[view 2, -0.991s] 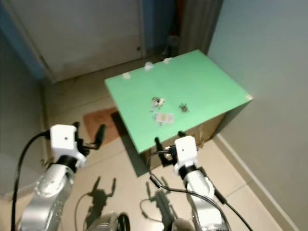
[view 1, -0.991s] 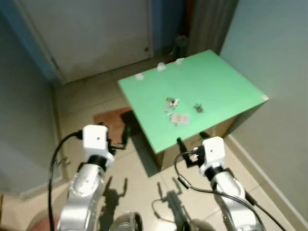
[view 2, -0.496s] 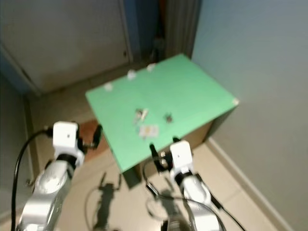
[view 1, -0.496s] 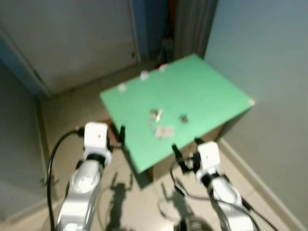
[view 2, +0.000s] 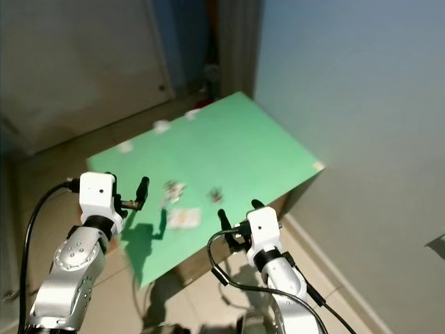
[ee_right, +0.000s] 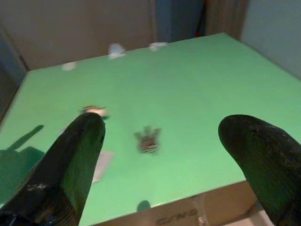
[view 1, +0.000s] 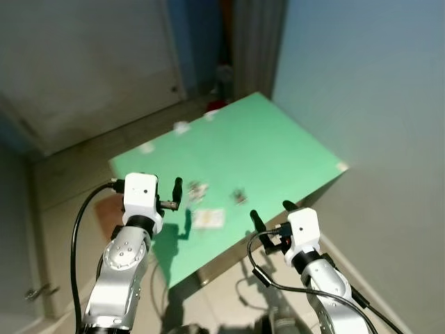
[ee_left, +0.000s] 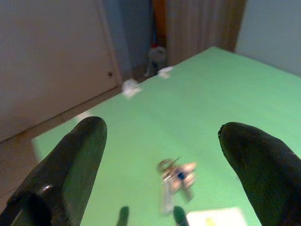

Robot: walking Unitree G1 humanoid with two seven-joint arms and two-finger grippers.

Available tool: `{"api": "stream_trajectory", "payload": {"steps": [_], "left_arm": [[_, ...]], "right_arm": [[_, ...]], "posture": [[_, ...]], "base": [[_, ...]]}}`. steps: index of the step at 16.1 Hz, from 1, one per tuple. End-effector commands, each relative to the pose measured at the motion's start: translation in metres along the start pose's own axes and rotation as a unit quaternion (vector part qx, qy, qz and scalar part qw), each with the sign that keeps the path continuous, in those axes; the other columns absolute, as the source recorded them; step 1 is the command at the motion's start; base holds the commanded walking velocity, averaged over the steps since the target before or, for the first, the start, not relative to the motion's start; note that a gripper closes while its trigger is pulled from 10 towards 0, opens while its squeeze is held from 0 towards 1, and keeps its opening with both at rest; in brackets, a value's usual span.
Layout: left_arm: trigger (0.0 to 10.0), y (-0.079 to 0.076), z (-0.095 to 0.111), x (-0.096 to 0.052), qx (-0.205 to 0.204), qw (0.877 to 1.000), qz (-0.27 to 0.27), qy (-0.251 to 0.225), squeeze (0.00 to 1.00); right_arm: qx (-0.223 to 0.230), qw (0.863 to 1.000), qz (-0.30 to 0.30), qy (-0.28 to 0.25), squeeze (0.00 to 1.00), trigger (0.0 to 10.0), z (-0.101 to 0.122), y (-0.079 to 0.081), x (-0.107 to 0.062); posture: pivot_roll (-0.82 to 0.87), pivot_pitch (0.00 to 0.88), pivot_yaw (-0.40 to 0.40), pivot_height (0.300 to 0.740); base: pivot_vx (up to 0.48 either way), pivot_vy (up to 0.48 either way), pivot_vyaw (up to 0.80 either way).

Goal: Hang keys on a hook

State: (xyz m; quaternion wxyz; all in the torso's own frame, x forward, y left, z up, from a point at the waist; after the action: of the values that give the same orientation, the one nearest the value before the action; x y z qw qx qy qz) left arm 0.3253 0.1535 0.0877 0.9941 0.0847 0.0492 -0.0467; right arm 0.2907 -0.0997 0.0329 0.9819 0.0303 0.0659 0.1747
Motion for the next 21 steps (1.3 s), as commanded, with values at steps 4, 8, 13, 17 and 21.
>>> {"api": "stream_trajectory", "payload": {"steps": [4, 8, 13, 17, 21], "left_arm": [[10.0, 0.005, -0.008, 0.001, 0.009, 1.000, 0.014, 0.017, 0.00], [10.0, 0.003, -0.010, 0.004, 0.013, 1.000, 0.002, 0.020, 0.00], [10.0, 0.006, -0.033, 0.016, 0.014, 0.998, -0.002, 0.054, 0.00], [10.0, 0.022, -0.052, 0.031, 0.038, 0.996, 0.018, 0.083, 0.00], [10.0, 0.015, -0.077, 0.038, 0.026, 0.991, 0.015, 0.134, 0.00]], "right_arm": [[-0.001, 1.000, -0.007, 0.007, 0.00, 10.0, -0.002, -0.005, -0.004], [-0.004, 1.000, -0.007, 0.013, 0.00, 10.0, -0.004, -0.007, -0.009], [-0.010, 1.000, -0.005, 0.016, 0.00, 10.0, -0.002, -0.011, -0.014], [-0.025, 0.999, -0.008, 0.037, 0.00, 10.0, -0.004, -0.026, -0.041], [-0.038, 0.996, -0.030, 0.081, 0.00, 10.0, -0.006, -0.045, -0.095]], "posture": [[-0.14, 0.131, 0.080, 0.740], [-0.15, 0.133, 0.082, 0.740], [-0.18, 0.148, 0.063, 0.740], [-0.22, 0.206, 0.018, 0.740], [-0.33, 0.330, -0.023, 0.740]], "base": [[0.111, 0.000, 0.00], [0.000, 0.000, 0.00], [0.000, 0.000, 0.00], [0.000, 0.000, 0.00], [0.000, 0.000, 0.00]]}}
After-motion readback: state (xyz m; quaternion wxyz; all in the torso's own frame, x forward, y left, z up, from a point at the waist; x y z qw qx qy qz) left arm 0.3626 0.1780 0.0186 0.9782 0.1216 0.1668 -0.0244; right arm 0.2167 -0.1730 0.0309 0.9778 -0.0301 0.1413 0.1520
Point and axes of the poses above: a point about 5 cm out from each wrist's last joint towards the gripper, its own x axis pointing out of the wrist towards the gripper, its own z axis along the axis of the wrist's last joint, y = z × x, the point moved 6 cm from there along x, pointing out of the wrist towards the gripper, and after that the axes turned 6 degrees about x, right-handed, at the moved point
